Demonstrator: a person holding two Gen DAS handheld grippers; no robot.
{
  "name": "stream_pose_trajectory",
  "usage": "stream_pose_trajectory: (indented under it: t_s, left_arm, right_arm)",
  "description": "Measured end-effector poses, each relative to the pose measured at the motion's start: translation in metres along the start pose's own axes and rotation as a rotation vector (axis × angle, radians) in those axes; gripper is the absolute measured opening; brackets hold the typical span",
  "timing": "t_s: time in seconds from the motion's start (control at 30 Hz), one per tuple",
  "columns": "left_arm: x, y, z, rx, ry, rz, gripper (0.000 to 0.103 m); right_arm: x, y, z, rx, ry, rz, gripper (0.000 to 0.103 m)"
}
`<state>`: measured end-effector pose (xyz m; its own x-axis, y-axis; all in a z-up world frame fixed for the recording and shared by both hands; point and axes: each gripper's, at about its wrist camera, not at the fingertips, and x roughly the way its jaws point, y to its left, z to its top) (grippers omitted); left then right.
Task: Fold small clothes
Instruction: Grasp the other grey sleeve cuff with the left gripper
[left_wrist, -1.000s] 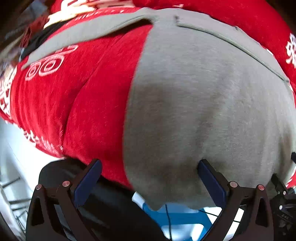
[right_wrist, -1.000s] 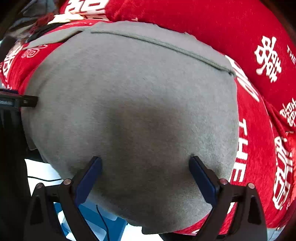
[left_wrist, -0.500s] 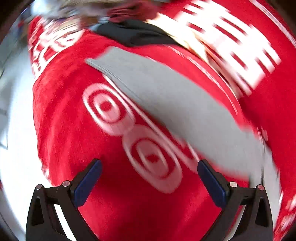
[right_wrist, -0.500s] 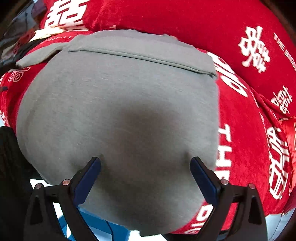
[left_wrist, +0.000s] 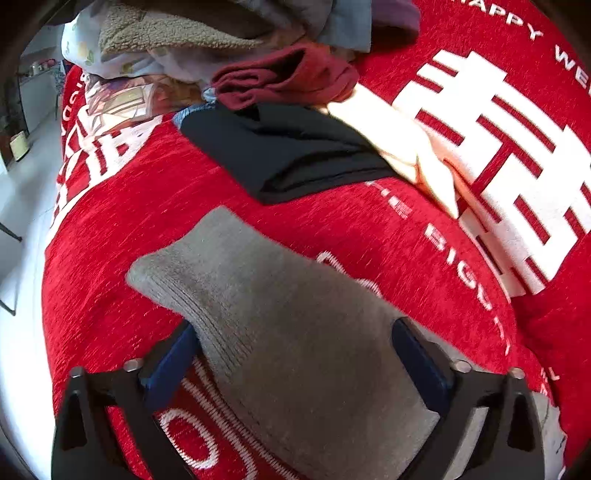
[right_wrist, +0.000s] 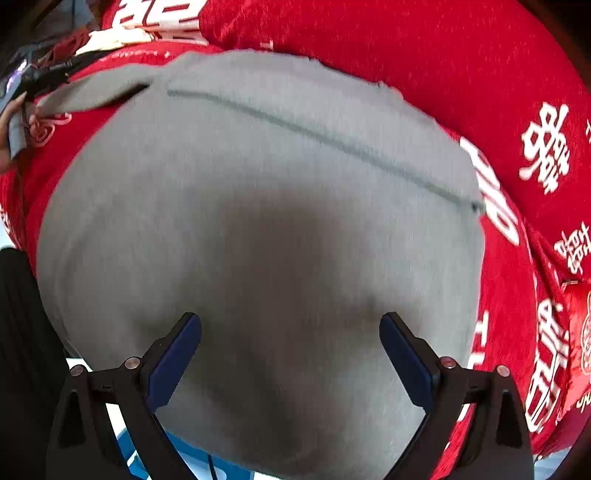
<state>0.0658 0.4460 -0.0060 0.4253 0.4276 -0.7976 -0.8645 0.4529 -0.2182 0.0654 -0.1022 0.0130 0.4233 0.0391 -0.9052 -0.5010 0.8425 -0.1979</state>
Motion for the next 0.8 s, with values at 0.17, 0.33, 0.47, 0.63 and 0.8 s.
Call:
stream_pose_trajectory:
  t_s: [0.17,0.33,0.47,0.63,0.8]
  left_arm:
    - [-0.006,0.022,0.002,-0.011,-0.004,-0.012,0.029]
    - [-0.003,0.066,0.010,-0.131,0.044,-0.188,0.011]
    - [-0.001,0.077,0.013,-0.148,0.061,-0.269,0.010]
    - [-0.008,0.081,0.012,-0.204,0.069,-0.327,0.010]
    - [-0.005,0.086,0.004,-0.246,0.116,-0.343,0.010]
  right_arm:
    - [-0.006,-0.002,0.043,0.036,-0.060,0.032,0.098]
    - [-0.007,0.008,0.089,0.057,-0.118,0.063,0.098]
    - [-0.005,0.022,0.118,0.046,-0.157,0.087,0.098]
    - [0.017,0.035,0.160,0.043,-0.169,0.111,0.098]
    - [0.050,0.043,0.213,0.091,-0.143,0.099,0.098]
